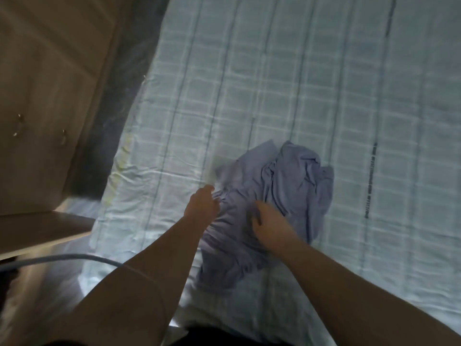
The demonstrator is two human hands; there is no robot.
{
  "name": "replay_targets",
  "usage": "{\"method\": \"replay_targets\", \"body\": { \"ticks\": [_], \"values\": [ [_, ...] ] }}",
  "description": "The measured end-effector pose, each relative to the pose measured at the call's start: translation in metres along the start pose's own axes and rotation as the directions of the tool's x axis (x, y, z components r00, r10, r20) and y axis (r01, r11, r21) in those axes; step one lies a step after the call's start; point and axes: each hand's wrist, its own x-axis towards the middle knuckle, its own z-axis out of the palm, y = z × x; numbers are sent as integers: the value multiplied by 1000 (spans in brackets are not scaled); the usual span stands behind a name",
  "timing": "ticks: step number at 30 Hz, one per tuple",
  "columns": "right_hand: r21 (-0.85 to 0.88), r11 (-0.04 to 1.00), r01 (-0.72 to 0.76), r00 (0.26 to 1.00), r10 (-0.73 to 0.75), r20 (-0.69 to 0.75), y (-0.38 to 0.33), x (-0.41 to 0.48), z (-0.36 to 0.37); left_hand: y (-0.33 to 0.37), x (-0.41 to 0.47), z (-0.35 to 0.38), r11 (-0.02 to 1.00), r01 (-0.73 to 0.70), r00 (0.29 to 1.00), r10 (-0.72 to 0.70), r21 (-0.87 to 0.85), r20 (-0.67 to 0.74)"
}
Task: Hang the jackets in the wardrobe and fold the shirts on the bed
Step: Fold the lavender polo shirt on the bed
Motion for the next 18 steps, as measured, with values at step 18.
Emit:
{"method": "replay_targets", "body": {
  "ticks": [18],
  "values": [
    [724,690,1,976,156,-149,-25,-25,-4,38,-80,1,796,-209,928,345,-568,141]
  ]
}}
